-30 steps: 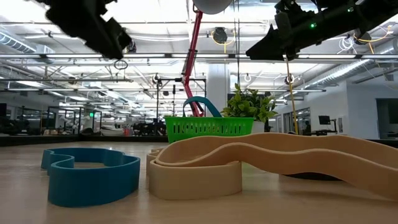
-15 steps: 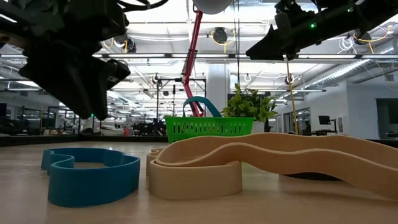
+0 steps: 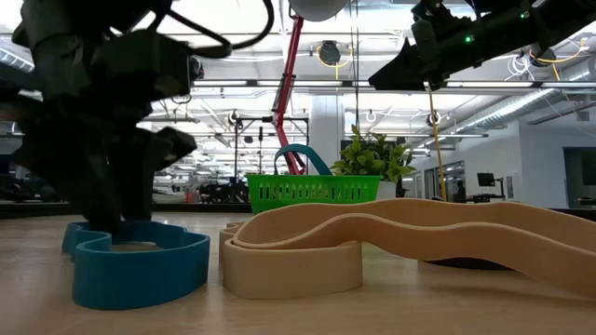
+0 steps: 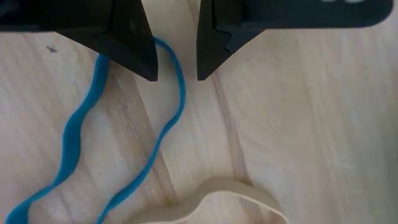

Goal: Pick and place rubber bands into bin
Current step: Put the blue rubber band into the green bin

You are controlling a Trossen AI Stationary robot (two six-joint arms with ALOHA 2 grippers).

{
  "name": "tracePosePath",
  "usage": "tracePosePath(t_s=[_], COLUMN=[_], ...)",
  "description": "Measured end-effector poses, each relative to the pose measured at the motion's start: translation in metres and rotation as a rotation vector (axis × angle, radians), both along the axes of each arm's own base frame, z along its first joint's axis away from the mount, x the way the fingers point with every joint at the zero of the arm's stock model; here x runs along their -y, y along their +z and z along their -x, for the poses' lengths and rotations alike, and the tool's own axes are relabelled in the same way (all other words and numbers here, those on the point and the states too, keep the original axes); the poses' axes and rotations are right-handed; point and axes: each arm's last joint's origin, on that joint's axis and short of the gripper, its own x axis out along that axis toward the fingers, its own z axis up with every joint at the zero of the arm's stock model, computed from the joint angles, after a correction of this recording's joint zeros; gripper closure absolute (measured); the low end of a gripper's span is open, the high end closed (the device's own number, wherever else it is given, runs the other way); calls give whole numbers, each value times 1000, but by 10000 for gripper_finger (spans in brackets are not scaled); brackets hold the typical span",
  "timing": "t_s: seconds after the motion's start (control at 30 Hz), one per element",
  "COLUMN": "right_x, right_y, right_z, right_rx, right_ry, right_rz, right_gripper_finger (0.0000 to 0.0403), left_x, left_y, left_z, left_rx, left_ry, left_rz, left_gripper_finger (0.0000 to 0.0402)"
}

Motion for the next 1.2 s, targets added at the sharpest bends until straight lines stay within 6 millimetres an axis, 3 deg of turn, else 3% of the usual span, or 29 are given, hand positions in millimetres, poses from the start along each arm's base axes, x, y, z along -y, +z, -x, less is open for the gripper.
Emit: tracePosePath(t_s=[0.23, 0.47, 0.67, 0.87, 1.2], right_x=[0, 0, 0, 0, 0], right_y=[0, 0, 0, 0, 0], right_z=[0, 0, 0, 0, 0], right_rx=[0, 0, -3, -3, -2], right_ry=[0, 0, 1, 2, 2], right_rz=[0, 0, 5, 7, 7], right_gripper_finger=[222, 222, 222, 222, 222], left_x=[-1, -2, -2, -14, -59], left_y=[-2, -2, 6, 45, 127], left_z=[0, -1, 0, 5, 22], left_rx=[-10, -22, -4, 122, 548], left_ry=[6, 66, 84, 102, 337], left_rz=[-4, 22, 47, 95, 17], left_gripper_finger=[300, 390, 395, 397, 393])
